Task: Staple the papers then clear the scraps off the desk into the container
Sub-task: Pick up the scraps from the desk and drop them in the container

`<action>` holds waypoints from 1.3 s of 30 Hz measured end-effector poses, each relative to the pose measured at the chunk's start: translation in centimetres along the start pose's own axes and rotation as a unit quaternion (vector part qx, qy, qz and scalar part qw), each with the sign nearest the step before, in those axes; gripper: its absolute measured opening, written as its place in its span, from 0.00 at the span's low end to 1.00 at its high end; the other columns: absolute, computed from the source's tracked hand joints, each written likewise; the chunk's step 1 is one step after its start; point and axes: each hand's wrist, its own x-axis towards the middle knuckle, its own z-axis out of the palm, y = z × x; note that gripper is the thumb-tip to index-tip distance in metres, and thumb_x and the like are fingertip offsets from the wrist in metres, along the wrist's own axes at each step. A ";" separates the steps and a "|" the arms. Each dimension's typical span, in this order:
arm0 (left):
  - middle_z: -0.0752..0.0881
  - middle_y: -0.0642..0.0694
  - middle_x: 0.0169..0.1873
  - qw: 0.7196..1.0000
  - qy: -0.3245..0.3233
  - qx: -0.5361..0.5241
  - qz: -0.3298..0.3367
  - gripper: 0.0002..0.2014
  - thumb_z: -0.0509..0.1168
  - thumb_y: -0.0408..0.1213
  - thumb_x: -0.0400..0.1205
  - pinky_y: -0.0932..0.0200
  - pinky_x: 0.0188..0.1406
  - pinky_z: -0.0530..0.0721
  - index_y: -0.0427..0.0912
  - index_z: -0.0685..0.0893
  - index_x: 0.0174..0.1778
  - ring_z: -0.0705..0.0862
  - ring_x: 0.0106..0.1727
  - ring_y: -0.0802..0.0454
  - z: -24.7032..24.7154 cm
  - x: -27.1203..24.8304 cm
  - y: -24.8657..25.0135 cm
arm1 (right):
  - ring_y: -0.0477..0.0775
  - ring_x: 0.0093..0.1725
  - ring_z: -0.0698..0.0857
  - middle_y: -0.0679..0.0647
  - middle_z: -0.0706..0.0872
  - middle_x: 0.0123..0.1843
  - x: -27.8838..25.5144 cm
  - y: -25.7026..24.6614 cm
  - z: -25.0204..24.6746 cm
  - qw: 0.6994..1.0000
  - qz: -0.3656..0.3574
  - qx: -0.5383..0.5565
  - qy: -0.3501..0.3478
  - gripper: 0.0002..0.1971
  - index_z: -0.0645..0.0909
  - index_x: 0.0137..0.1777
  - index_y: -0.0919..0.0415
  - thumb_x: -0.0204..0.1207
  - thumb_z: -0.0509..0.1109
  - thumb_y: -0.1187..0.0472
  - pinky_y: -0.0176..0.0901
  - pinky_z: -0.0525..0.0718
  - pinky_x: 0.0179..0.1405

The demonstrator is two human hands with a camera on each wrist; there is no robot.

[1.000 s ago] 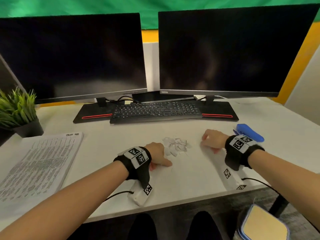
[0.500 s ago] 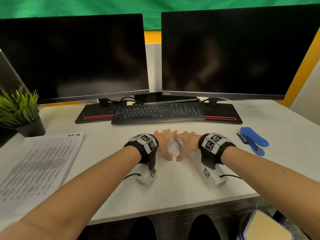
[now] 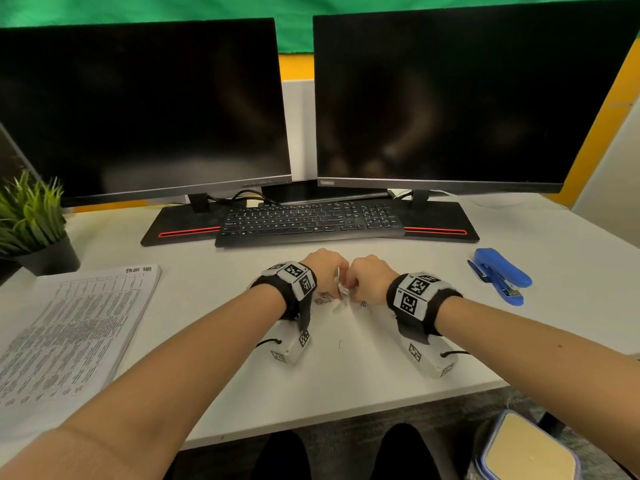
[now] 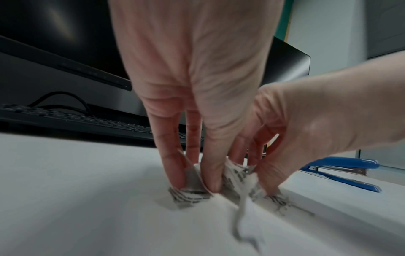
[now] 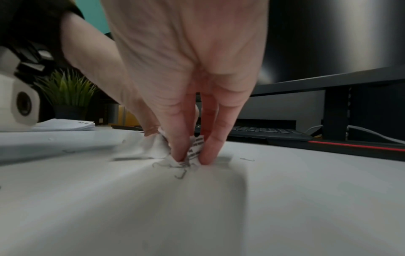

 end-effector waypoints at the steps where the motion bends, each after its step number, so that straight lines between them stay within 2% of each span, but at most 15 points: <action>1: 0.87 0.44 0.54 1.000 -0.001 -0.002 -0.001 0.16 0.76 0.33 0.71 0.54 0.53 0.84 0.42 0.86 0.54 0.85 0.54 0.46 0.0 0.1 0.0 | 0.55 0.42 0.79 0.60 0.89 0.52 -0.1 0.0 0.0 1.000 0.000 0.001 0.006 0.09 0.89 0.49 0.62 0.70 0.73 0.65 0.40 0.74 0.41; 8: 0.87 0.43 0.50 1.000 0.014 -0.007 -0.010 0.10 0.70 0.26 0.73 0.58 0.43 0.81 0.40 0.87 0.49 0.87 0.55 0.43 0.4 0.7 -0.1 | 0.56 0.43 0.80 0.61 0.88 0.50 0.1 0.3 -0.2 0.999 0.023 0.040 0.004 0.06 0.87 0.47 0.63 0.71 0.72 0.67 0.41 0.76 0.41; 9: 0.87 0.43 0.51 1.000 0.016 -0.007 -0.008 0.09 0.70 0.27 0.74 0.59 0.42 0.80 0.40 0.87 0.49 0.86 0.55 0.43 0.5 0.7 -0.1 | 0.56 0.42 0.83 0.61 0.87 0.47 0.2 0.5 -0.4 0.998 0.030 0.060 0.006 0.02 0.86 0.43 0.61 0.71 0.73 0.66 0.42 0.80 0.41; 11: 0.87 0.44 0.53 1.000 0.017 -0.009 0.003 0.09 0.71 0.29 0.73 0.57 0.44 0.80 0.40 0.86 0.49 0.85 0.55 0.45 0.5 0.8 -0.2 | 0.54 0.36 0.85 0.57 0.84 0.41 0.3 1.1 -0.6 0.993 0.043 0.113 0.008 0.09 0.79 0.32 0.57 0.70 0.74 0.67 0.41 0.84 0.39; 13: 0.86 0.45 0.48 1.000 0.010 -0.012 0.013 0.06 0.72 0.30 0.72 0.56 0.46 0.81 0.43 0.84 0.42 0.83 0.50 0.46 0.3 0.8 -0.3 | 0.50 0.30 0.83 0.55 0.83 0.38 0.1 1.6 -1.0 0.985 0.059 0.160 0.006 0.14 0.75 0.29 0.55 0.70 0.75 0.67 0.41 0.86 0.39; 15: 0.83 0.49 0.41 1.000 0.008 -0.020 0.020 0.12 0.71 0.28 0.71 0.56 0.45 0.81 0.49 0.78 0.31 0.80 0.44 0.50 0.2 0.8 -0.3 | 0.51 0.29 0.83 0.55 0.83 0.35 -0.1 2.2 -1.2 0.976 0.079 0.202 0.004 0.14 0.75 0.29 0.56 0.69 0.75 0.69 0.46 0.88 0.44; 18: 0.81 0.52 0.33 0.999 0.008 -0.049 0.013 0.17 0.71 0.26 0.69 0.57 0.40 0.83 0.52 0.74 0.26 0.81 0.40 0.51 0.2 0.8 -0.3 | 0.53 0.29 0.85 0.56 0.83 0.34 -0.3 2.7 -1.2 0.952 0.109 0.288 0.000 0.12 0.77 0.30 0.59 0.69 0.75 0.72 0.45 0.88 0.42; 21: 0.79 0.54 0.31 0.997 0.007 -0.076 0.014 0.17 0.71 0.26 0.69 0.65 0.30 0.80 0.51 0.74 0.26 0.83 0.37 0.50 0.3 0.7 -0.3 | 0.57 0.33 0.86 0.57 0.84 0.33 -0.4 3.1 -1.2 0.922 0.130 0.365 0.007 0.11 0.78 0.31 0.61 0.68 0.75 0.73 0.51 0.89 0.49; 25: 0.82 0.50 0.32 0.991 0.013 -0.132 -0.003 0.14 0.71 0.24 0.72 0.60 0.32 0.88 0.46 0.76 0.29 0.85 0.32 0.53 -0.1 0.5 -0.6 | 0.64 0.44 0.88 0.61 0.86 0.38 -0.6 3.3 -1.3 0.900 0.152 0.409 0.022 0.11 0.79 0.31 0.62 0.66 0.75 0.75 0.57 0.88 0.55; 28: 0.82 0.48 0.33 0.983 0.022 -0.179 -0.026 0.12 0.70 0.23 0.72 0.54 0.37 0.91 0.44 0.78 0.39 0.84 0.30 0.53 -0.8 0.1 -1.0 | 0.63 0.46 0.88 0.62 0.87 0.41 -0.8 3.7 -1.3 0.893 0.154 0.422 0.026 0.10 0.81 0.31 0.61 0.64 0.76 0.74 0.57 0.88 0.56; 30: 0.83 0.49 0.32 0.979 0.012 -0.199 -0.029 0.14 0.71 0.22 0.73 0.61 0.31 0.90 0.41 0.83 0.50 0.84 0.30 0.54 -1.1 -0.2 -1.1 | 0.63 0.49 0.88 0.65 0.88 0.46 -0.8 4.2 -1.1 0.887 0.158 0.434 0.028 0.09 0.82 0.32 0.62 0.63 0.77 0.74 0.58 0.87 0.57; 32: 0.86 0.48 0.35 0.979 0.010 -0.200 -0.040 0.14 0.71 0.23 0.74 0.70 0.25 0.87 0.39 0.87 0.55 0.85 0.30 0.55 -1.3 -0.4 -1.0 | 0.65 0.52 0.88 0.66 0.88 0.49 -1.2 4.4 -1.3 0.867 0.160 0.471 0.028 0.09 0.81 0.33 0.64 0.65 0.76 0.76 0.55 0.89 0.52; 35: 0.86 0.44 0.42 0.965 0.050 -0.247 -0.068 0.11 0.71 0.25 0.76 0.71 0.27 0.87 0.34 0.89 0.53 0.86 0.36 0.49 -1.6 -0.6 -0.9 | 0.61 0.49 0.85 0.60 0.84 0.43 -2.1 4.7 -1.6 0.821 0.154 0.549 0.038 0.10 0.78 0.33 0.66 0.68 0.73 0.79 0.45 0.89 0.43; 37: 0.86 0.41 0.47 0.937 0.084 -0.329 -0.089 0.08 0.71 0.26 0.77 0.67 0.32 0.89 0.33 0.89 0.50 0.87 0.41 0.47 -1.8 -0.8 -0.8 | 0.61 0.53 0.83 0.58 0.84 0.44 -2.6 4.8 -1.8 0.791 0.156 0.589 0.056 0.09 0.79 0.35 0.66 0.69 0.72 0.79 0.46 0.88 0.48; 39: 0.86 0.37 0.52 0.894 0.104 -0.421 -0.108 0.03 0.71 0.24 0.76 0.61 0.37 0.91 0.33 0.88 0.42 0.87 0.45 0.45 -1.9 -1.0 -0.6 | 0.61 0.53 0.83 0.60 0.83 0.50 -3.1 4.9 -1.8 0.757 0.170 0.628 0.068 0.08 0.79 0.38 0.68 0.69 0.71 0.80 0.43 0.89 0.44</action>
